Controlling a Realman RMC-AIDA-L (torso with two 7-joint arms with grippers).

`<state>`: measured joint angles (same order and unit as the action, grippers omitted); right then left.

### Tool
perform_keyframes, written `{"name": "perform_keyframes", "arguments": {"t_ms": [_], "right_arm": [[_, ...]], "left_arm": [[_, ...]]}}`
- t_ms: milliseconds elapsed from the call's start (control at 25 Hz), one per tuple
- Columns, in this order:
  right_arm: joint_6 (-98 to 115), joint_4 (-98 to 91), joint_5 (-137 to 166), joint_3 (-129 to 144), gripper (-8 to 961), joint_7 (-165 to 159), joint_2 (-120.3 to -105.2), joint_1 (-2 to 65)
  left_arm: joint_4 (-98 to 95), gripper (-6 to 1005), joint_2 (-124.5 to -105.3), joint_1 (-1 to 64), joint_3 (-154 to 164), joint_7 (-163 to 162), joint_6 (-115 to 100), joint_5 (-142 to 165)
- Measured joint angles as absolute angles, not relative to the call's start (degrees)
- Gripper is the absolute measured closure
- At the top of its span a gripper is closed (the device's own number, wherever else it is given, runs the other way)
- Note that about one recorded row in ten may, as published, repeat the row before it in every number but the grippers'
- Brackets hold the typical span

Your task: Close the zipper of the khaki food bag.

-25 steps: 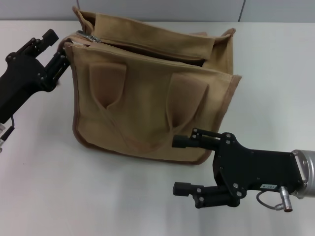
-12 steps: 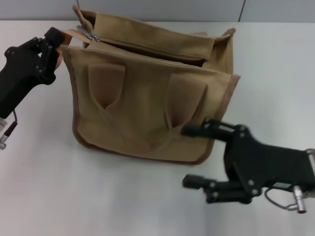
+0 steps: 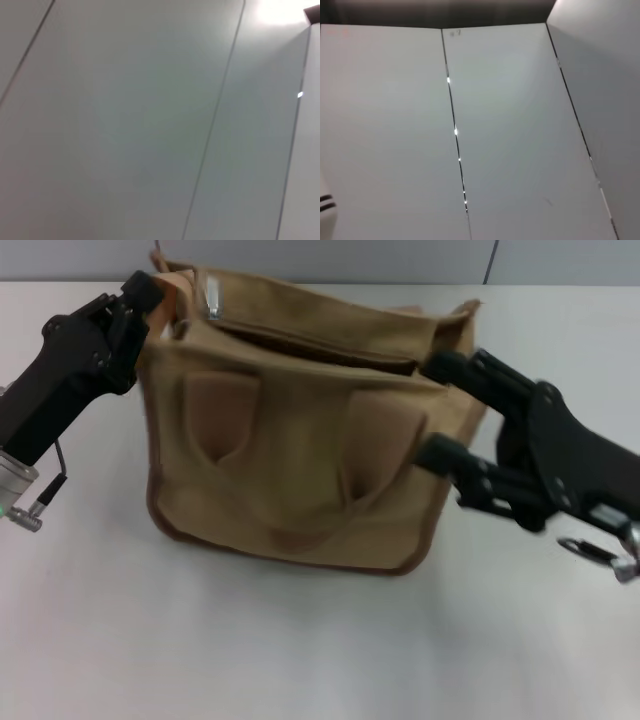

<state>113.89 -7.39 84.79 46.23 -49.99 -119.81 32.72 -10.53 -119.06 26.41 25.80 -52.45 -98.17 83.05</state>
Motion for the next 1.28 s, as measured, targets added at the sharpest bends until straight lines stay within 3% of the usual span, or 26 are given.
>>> {"name": "perform_keyframes", "arguments": {"t_ms": [240, 920, 1280], "right_arm": [[107.32, -4.61, 79.66, 45.69, 127, -52.32, -119.91, 36.67], [96.29, 9.28, 74.18, 37.24, 127, 12.60, -119.97, 42.74], [86.40, 14.39, 78.34, 34.35, 128, 18.56, -119.96, 49.11]], "left_arm": [[-9.83, 985, -119.11, 27.17, 25.84, -52.49, -99.76, 82.83], [-7.02, 985, -119.09, 29.14, 25.86, -52.63, -102.05, 83.07], [-5.84, 986, -119.16, 30.70, 25.93, -52.23, -101.56, 82.84]]}}
